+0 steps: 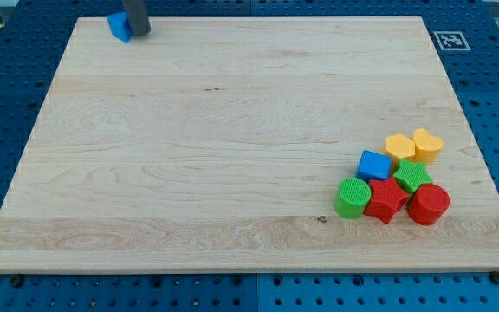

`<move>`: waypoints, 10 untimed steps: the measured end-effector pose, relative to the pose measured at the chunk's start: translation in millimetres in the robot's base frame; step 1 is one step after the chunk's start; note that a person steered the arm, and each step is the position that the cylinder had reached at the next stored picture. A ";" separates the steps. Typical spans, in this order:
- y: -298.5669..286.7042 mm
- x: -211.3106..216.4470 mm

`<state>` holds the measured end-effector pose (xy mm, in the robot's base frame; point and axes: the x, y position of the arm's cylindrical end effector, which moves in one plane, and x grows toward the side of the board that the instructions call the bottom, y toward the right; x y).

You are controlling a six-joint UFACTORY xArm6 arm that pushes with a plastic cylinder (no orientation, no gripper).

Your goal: Push the group of blocks left a bit

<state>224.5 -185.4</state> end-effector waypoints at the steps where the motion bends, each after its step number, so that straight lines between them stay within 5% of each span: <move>1: 0.0 16.9; 4: 50.0 154.0; 6: 91.3 294.8; 8: 222.0 391.0; 9: 239.4 394.1; 10: 321.5 392.7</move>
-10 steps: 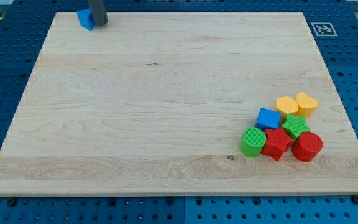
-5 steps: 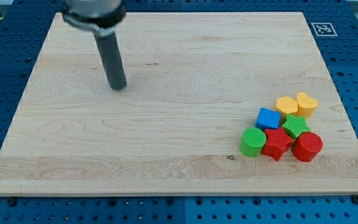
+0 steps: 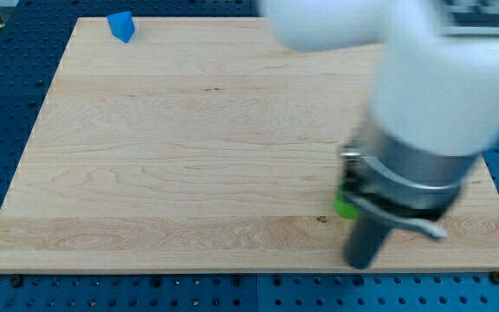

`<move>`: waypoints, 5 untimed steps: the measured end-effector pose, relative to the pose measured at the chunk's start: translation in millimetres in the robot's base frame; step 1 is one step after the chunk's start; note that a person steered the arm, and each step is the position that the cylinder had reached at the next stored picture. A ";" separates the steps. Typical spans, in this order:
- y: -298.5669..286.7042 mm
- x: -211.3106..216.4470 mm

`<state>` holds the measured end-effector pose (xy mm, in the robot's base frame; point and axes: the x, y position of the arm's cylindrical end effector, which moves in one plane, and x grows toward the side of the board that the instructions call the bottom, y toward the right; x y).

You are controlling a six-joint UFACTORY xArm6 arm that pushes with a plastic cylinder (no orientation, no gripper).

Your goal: Push the group of blocks left a bit

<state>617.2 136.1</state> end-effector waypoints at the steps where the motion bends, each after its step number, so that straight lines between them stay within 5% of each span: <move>1: 77.8 -0.4; 5: 67.4 -98.6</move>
<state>518.6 203.4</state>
